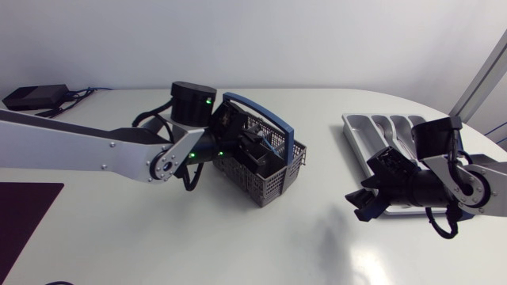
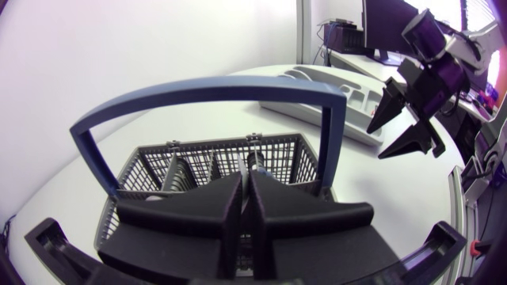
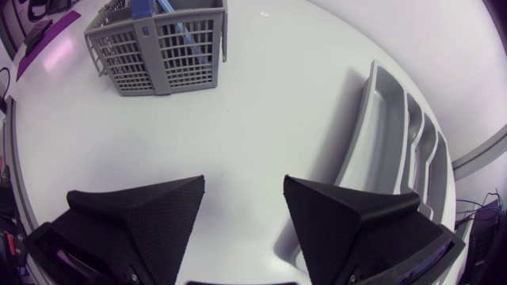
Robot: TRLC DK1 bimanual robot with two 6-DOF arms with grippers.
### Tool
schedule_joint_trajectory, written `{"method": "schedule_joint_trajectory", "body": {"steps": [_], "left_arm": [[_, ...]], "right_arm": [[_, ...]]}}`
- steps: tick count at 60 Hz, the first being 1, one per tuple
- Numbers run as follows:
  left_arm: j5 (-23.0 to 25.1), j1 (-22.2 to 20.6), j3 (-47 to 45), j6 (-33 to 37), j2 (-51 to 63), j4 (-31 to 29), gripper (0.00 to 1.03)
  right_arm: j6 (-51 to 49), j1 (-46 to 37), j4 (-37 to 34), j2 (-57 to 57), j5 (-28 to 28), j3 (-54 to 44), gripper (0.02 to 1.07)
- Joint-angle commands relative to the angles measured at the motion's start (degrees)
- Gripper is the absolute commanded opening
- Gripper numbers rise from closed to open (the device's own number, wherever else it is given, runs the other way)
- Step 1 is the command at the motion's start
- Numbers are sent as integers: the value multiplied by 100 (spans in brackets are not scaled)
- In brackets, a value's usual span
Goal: Unload the cutlery basket into the drawer organizer.
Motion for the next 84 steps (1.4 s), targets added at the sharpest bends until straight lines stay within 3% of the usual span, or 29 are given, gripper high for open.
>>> {"method": "schedule_joint_trajectory", "body": {"steps": [1, 7, 18, 34, 38, 51, 64, 69, 84], "left_arm": [[152, 205, -211, -391, -394, 144, 4], [424, 354, -237, -866, -701, 196, 4], [512, 398, -229, -1402, -1510, 126, 4], [1075, 425, 123, -1683, -2442, -779, 4], [1453, 354, 255, -1674, -2459, -1104, 4], [2727, -6, 536, -1437, -2318, -1878, 4], [3641, -296, 545, -1094, -1879, -2098, 4], [3817, -384, 589, -1094, -1694, -2106, 4], [4142, -498, 712, -1156, -1396, -2142, 4]], "right_arm": [[-58, 67, 43, 82, 32, -193, 75], [-14, 129, 43, 82, 67, -193, 75], [91, 190, -28, -111, 102, -123, 75], [206, 243, -511, -832, 58, 176, 75], [223, 287, -678, -1069, -38, 237, 75], [232, 296, -1407, -1781, -1023, 536, 75], [293, 612, -1944, -2097, -2209, 809, 78], [434, 1051, -2049, -2273, -2552, 879, 78], [961, 1948, -1645, -2168, -2833, 949, 78]]}}
